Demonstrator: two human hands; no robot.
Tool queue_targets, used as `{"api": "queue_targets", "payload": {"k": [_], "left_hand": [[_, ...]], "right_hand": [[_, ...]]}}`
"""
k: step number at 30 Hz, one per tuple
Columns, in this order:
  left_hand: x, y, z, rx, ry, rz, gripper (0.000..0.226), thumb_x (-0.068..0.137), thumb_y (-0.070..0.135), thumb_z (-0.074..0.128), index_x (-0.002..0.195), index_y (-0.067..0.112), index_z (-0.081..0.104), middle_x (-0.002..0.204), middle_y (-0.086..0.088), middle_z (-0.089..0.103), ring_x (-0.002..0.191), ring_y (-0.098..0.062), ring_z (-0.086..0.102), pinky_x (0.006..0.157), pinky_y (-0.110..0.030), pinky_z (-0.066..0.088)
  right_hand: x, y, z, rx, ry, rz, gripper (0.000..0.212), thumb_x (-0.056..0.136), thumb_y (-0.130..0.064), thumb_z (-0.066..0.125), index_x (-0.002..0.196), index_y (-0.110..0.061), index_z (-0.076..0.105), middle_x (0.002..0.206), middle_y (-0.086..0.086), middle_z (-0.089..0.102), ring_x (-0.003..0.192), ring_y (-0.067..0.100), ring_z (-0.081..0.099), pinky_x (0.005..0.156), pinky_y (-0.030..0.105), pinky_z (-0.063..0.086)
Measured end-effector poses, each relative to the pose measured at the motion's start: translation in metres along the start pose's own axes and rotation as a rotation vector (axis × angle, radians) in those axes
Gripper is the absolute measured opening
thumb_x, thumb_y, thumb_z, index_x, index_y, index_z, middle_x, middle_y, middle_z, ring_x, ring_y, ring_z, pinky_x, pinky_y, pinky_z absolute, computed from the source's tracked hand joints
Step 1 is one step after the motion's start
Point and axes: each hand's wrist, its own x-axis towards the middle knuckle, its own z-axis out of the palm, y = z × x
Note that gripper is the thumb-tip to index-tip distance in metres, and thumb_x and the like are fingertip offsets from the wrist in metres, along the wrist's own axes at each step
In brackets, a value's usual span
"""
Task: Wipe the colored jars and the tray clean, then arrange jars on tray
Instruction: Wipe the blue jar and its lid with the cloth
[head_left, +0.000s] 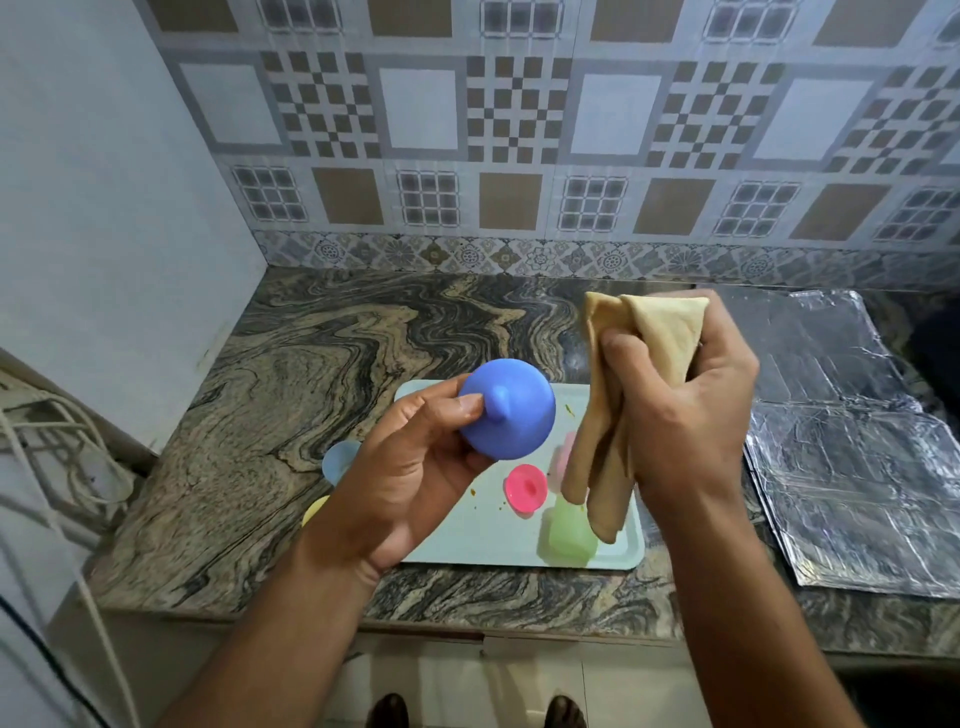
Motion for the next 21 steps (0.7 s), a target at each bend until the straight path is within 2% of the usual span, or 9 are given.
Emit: {"api": "queue_targets", "payload": {"k": [3, 5, 7, 10, 12, 14, 16, 19, 21], "left_hand": [[-0.001, 0.002, 0.0, -0.02, 0.022, 0.0, 0.021, 0.068, 0.022, 0.072, 0.082, 0.011, 0.083, 0.093, -0.004, 0.079, 0.085, -0.01, 0.075, 0.073, -0.02, 0.059], [0.0, 0.002, -0.001, -0.002, 0.017, 0.002, 0.024, 0.07, 0.022, 0.073, 0.088, 0.011, 0.084, 0.094, -0.005, 0.078, 0.084, -0.009, 0.073, 0.073, -0.018, 0.058], [0.001, 0.002, -0.002, 0.022, 0.012, 0.009, 0.028, 0.073, 0.022, 0.073, 0.096, 0.009, 0.082, 0.095, -0.006, 0.075, 0.083, -0.009, 0.069, 0.07, -0.017, 0.056], [0.002, 0.001, -0.003, 0.072, 0.004, 0.041, 0.028, 0.079, 0.017, 0.073, 0.103, 0.005, 0.08, 0.102, -0.011, 0.076, 0.089, -0.012, 0.071, 0.076, -0.019, 0.058], [0.003, 0.001, -0.001, 0.107, 0.01, 0.066, 0.023, 0.085, 0.011, 0.07, 0.105, 0.007, 0.08, 0.105, -0.012, 0.076, 0.096, -0.016, 0.072, 0.085, -0.023, 0.058], [0.002, 0.001, 0.001, 0.161, 0.033, 0.092, 0.025, 0.085, 0.017, 0.073, 0.108, 0.012, 0.08, 0.107, -0.012, 0.074, 0.101, -0.023, 0.064, 0.093, -0.031, 0.051], [0.0, -0.002, 0.005, 0.217, 0.096, 0.136, 0.023, 0.084, 0.02, 0.077, 0.107, 0.017, 0.08, 0.102, -0.009, 0.074, 0.095, -0.025, 0.058, 0.089, -0.032, 0.044], [-0.005, -0.011, 0.019, 0.269, 0.176, 0.253, 0.016, 0.086, 0.012, 0.077, 0.101, 0.017, 0.078, 0.095, -0.005, 0.079, 0.083, -0.011, 0.069, 0.076, -0.022, 0.054], [-0.008, -0.019, 0.028, 0.223, 0.228, 0.311, 0.014, 0.085, 0.01, 0.08, 0.096, 0.019, 0.079, 0.097, -0.006, 0.082, 0.085, -0.011, 0.075, 0.075, -0.022, 0.059]], "right_hand": [[-0.007, -0.005, -0.004, 0.008, -0.068, -0.002, 0.016, 0.082, -0.017, 0.072, 0.085, -0.013, 0.056, 0.069, -0.013, 0.054, 0.061, 0.002, 0.047, 0.06, 0.019, 0.042], [-0.012, -0.008, -0.007, 0.019, -0.136, -0.047, 0.018, 0.086, -0.008, 0.075, 0.09, -0.006, 0.058, 0.072, -0.013, 0.058, 0.064, 0.0, 0.051, 0.063, 0.016, 0.044], [-0.017, -0.011, -0.007, -0.013, -0.188, -0.107, 0.021, 0.088, -0.002, 0.079, 0.093, -0.007, 0.059, 0.077, -0.011, 0.062, 0.068, 0.001, 0.056, 0.066, 0.016, 0.046], [-0.025, -0.011, -0.003, -0.102, -0.192, -0.176, 0.022, 0.086, -0.011, 0.082, 0.095, -0.01, 0.062, 0.082, -0.012, 0.068, 0.07, 0.005, 0.065, 0.067, 0.018, 0.049], [-0.03, -0.01, 0.0, -0.173, -0.164, -0.218, 0.023, 0.085, -0.018, 0.082, 0.095, -0.01, 0.063, 0.083, -0.014, 0.069, 0.068, 0.007, 0.066, 0.066, 0.015, 0.048], [-0.033, -0.008, 0.005, -0.188, -0.111, -0.222, 0.023, 0.086, -0.021, 0.081, 0.095, -0.011, 0.062, 0.08, -0.013, 0.068, 0.063, 0.009, 0.065, 0.061, 0.017, 0.048], [-0.037, -0.005, 0.011, -0.152, -0.017, -0.177, 0.023, 0.086, -0.021, 0.08, 0.094, -0.012, 0.06, 0.075, -0.01, 0.069, 0.059, 0.011, 0.064, 0.057, 0.023, 0.049], [-0.047, 0.0, 0.023, -0.076, 0.134, -0.079, 0.025, 0.087, -0.023, 0.079, 0.094, -0.017, 0.056, 0.073, -0.011, 0.068, 0.058, 0.006, 0.063, 0.057, 0.026, 0.051], [-0.053, 0.001, 0.029, -0.024, 0.171, -0.034, 0.026, 0.087, -0.025, 0.079, 0.095, -0.018, 0.056, 0.076, -0.009, 0.069, 0.062, 0.006, 0.065, 0.058, 0.028, 0.053]]}}
